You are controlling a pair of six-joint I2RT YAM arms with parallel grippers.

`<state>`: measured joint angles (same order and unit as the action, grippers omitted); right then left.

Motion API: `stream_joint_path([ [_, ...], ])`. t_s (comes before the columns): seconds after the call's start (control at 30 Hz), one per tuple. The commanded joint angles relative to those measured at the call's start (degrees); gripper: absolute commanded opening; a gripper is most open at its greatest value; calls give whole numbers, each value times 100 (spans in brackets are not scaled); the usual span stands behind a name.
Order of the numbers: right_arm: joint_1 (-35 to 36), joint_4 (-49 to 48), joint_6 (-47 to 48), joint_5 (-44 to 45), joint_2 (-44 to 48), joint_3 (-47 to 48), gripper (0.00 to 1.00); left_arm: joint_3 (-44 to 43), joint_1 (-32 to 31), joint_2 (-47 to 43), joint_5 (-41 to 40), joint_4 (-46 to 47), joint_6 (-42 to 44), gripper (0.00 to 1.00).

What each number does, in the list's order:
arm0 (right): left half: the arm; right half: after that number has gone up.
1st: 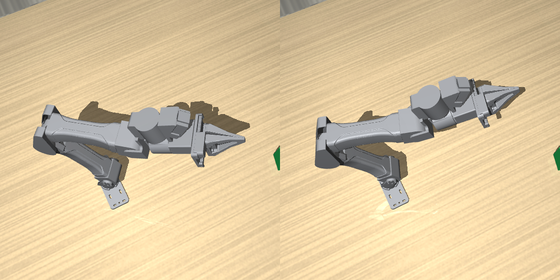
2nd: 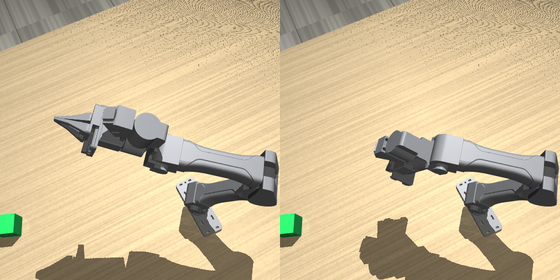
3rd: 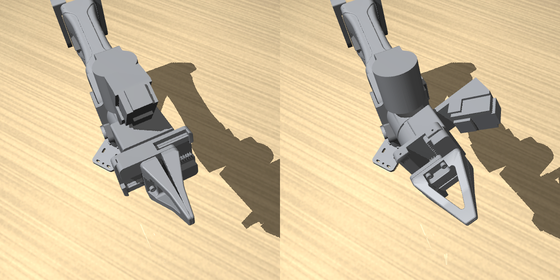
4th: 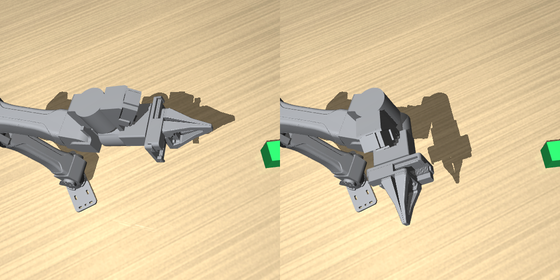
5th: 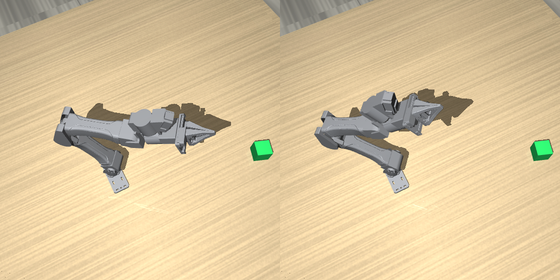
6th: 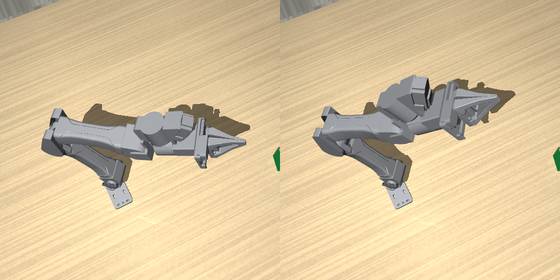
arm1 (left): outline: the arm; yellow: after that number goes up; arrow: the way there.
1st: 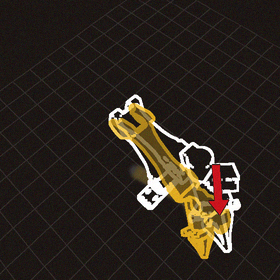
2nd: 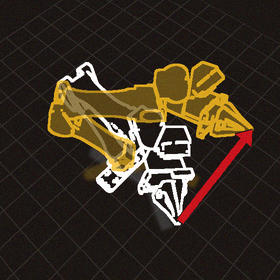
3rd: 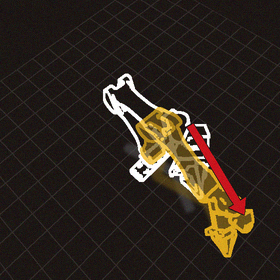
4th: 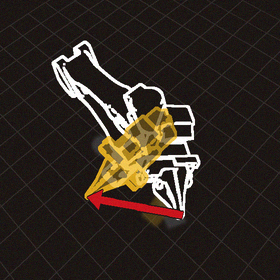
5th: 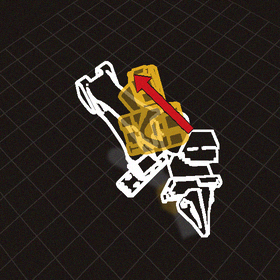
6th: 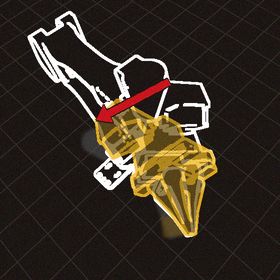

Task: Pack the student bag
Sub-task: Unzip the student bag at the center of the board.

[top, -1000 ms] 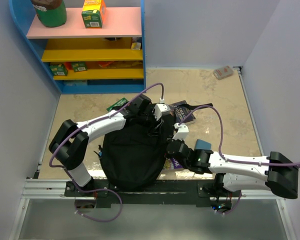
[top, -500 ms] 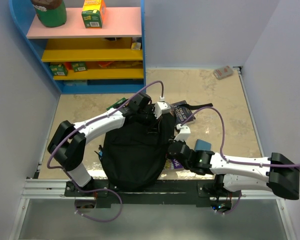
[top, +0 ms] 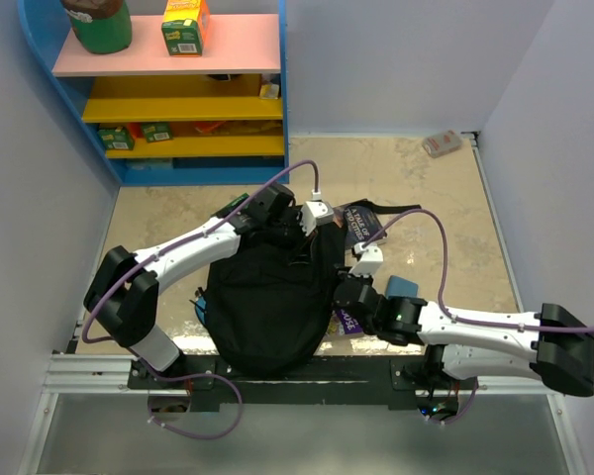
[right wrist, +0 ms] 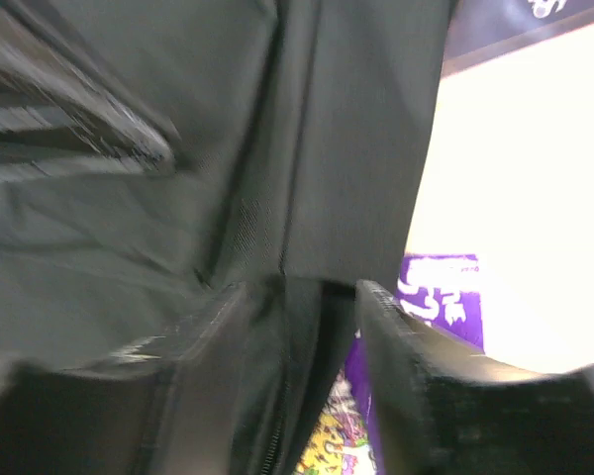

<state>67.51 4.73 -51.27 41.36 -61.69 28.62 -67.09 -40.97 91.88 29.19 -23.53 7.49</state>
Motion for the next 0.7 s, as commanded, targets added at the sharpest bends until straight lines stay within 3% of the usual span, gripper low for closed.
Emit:
stream_joint_path([
  [0.0, 0, 64, 169, 514, 587, 390, 58, 91, -25, -302, -124, 331, -125, 0],
  [0.17, 8, -902, 274, -110, 834, -14, 63, 91, -16, -284, -142, 358, -142, 0],
  [0.33, -1, -1824, 617, -603, 439, -181, 54, 100, -16, -328, -221, 384, -142, 0],
  [0.47, -1, -1958, 653, -717, 35, -94, 47, 91, -25, -363, -195, 358, -107, 0],
  [0.67, -1, -2135, 697, -674, -351, -6, 47, 135, -16, -399, -151, 428, -125, 0],
])
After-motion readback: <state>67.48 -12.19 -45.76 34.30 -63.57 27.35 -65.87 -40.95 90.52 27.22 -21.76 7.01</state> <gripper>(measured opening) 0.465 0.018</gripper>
